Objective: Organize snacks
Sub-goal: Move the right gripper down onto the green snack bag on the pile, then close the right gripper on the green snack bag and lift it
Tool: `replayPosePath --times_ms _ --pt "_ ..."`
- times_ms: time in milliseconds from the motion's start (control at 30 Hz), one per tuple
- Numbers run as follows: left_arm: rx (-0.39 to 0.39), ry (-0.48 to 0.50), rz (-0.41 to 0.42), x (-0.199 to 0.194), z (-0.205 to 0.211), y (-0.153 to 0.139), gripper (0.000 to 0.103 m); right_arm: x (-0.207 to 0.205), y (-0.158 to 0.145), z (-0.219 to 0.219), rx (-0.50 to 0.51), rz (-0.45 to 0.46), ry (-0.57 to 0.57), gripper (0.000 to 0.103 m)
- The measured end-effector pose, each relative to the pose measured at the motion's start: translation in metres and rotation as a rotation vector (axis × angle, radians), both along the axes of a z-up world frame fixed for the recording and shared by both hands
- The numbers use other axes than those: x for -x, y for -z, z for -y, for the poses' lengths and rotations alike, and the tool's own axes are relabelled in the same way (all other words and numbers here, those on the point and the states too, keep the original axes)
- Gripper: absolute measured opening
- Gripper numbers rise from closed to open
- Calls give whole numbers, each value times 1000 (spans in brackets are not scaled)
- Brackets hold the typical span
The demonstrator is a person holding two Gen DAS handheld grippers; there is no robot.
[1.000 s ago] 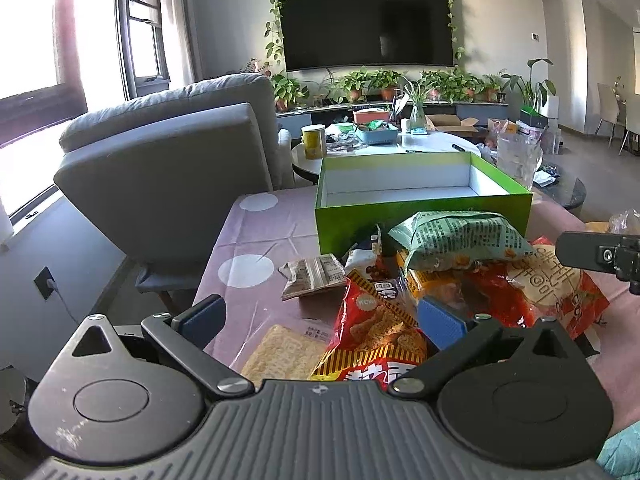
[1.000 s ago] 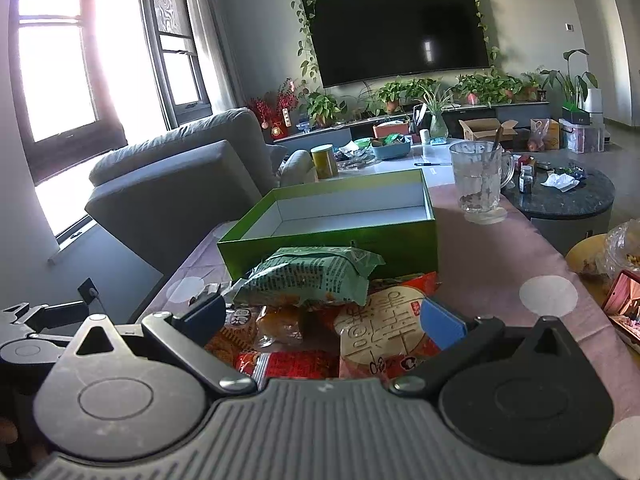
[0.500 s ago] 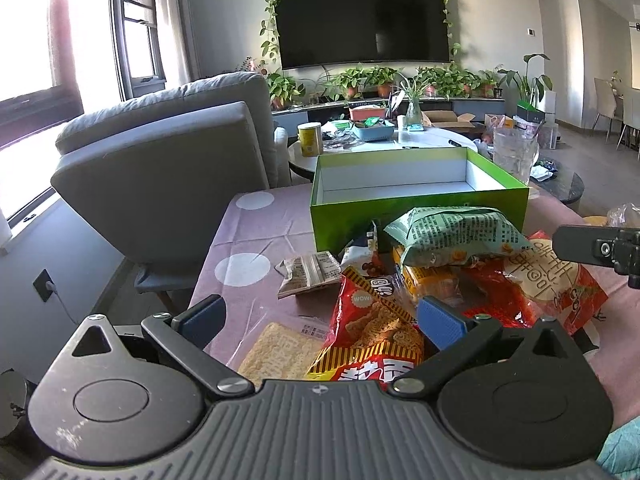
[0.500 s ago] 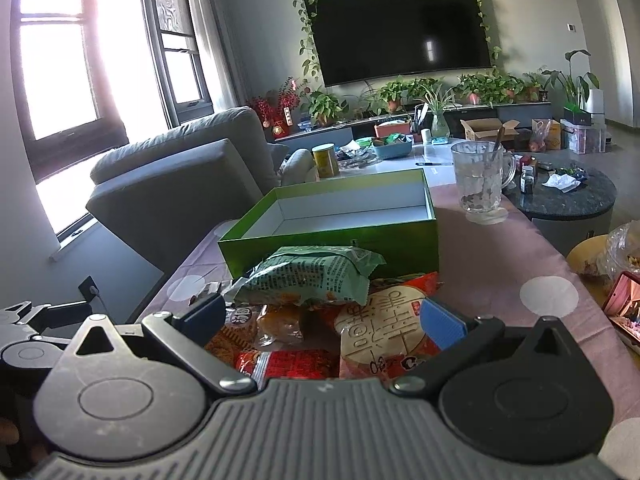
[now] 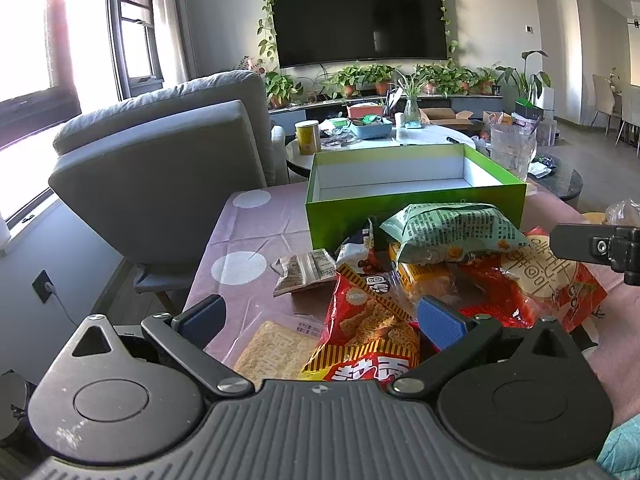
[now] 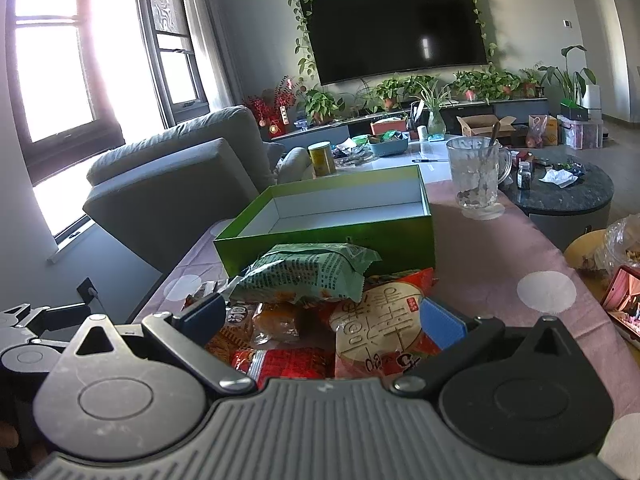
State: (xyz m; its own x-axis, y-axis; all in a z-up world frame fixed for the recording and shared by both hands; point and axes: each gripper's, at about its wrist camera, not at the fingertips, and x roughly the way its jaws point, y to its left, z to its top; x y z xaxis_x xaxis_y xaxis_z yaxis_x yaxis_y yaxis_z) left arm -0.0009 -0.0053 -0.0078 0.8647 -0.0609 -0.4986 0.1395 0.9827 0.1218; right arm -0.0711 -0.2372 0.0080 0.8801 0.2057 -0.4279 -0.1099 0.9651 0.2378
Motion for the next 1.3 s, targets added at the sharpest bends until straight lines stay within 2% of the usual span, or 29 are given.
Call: replayPosePath --times_ms 733,1300 --pt "24 21 -17 -15 8 4 103 -10 5 6 -3 -17 12 65" --pt "20 98 -22 -66 33 -2 103 -59 1 12 -8 -59 10 65"
